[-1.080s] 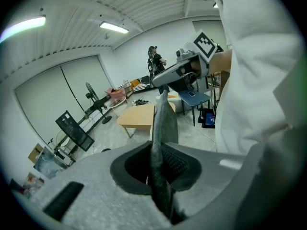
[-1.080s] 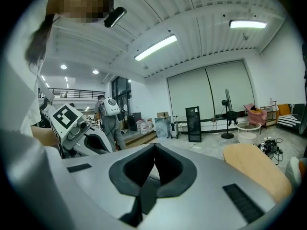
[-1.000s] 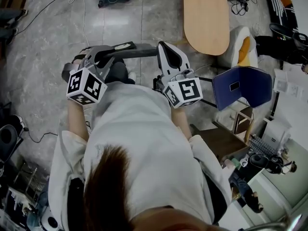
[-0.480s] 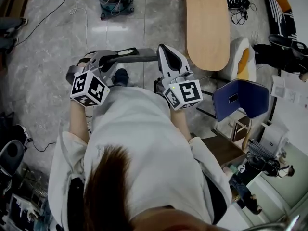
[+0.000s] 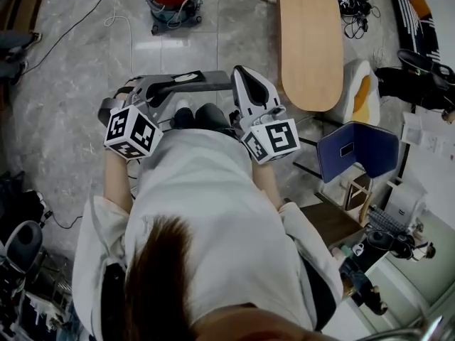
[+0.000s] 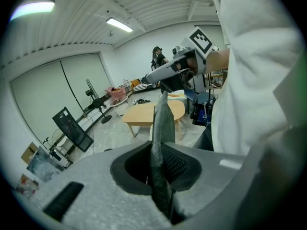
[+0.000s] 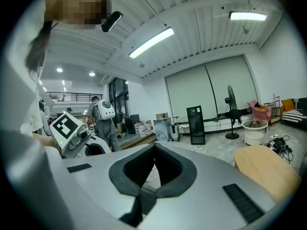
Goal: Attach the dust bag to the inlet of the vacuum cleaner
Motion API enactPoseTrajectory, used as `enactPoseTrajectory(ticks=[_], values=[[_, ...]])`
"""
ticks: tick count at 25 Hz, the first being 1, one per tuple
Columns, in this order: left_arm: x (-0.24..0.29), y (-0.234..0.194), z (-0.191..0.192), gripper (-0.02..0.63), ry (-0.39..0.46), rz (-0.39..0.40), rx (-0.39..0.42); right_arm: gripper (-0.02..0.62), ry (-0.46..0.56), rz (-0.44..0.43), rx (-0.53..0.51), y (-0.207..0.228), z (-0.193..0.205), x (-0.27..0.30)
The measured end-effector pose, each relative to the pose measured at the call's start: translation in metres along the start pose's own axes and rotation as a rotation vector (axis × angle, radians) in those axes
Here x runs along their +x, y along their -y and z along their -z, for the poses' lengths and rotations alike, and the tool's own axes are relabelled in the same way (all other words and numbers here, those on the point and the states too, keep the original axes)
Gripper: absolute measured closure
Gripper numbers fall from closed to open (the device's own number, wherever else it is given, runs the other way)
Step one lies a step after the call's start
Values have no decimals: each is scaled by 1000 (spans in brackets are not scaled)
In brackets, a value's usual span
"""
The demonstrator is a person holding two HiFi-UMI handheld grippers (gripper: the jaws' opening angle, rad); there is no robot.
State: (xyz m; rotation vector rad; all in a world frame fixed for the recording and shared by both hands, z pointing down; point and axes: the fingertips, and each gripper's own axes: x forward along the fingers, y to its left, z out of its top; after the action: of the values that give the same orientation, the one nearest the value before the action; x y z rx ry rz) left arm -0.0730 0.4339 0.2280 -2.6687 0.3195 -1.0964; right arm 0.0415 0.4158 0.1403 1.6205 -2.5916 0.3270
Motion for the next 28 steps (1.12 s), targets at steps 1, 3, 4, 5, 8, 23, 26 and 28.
enactPoseTrajectory(ticks=[1, 3, 4, 5, 8, 23, 26, 28], values=[[1, -1, 1, 568, -3, 1, -2, 594, -1, 0, 1, 1, 0, 2], [2, -4, 3, 568, -7, 2, -7, 594, -2, 2, 2, 4, -1, 6], [2, -6, 4, 568, -8, 2, -10, 594, -2, 2, 3, 6, -1, 9], [3, -8, 5, 568, -10, 1, -14, 594, -4, 0, 5, 8, -1, 11], [6, -14, 6, 568, -18, -4, -29, 594, -9, -14, 11, 13, -1, 20], [77, -102, -23, 568, -65, -73, -72, 594, -20, -75, 27, 123, -28, 88], [92, -120, -35, 568, -80, -96, -61, 594, -24, -95, 34, 146, -32, 99], [101, -131, -40, 568, -90, -108, -58, 594, -21, -108, 33, 159, -37, 107]])
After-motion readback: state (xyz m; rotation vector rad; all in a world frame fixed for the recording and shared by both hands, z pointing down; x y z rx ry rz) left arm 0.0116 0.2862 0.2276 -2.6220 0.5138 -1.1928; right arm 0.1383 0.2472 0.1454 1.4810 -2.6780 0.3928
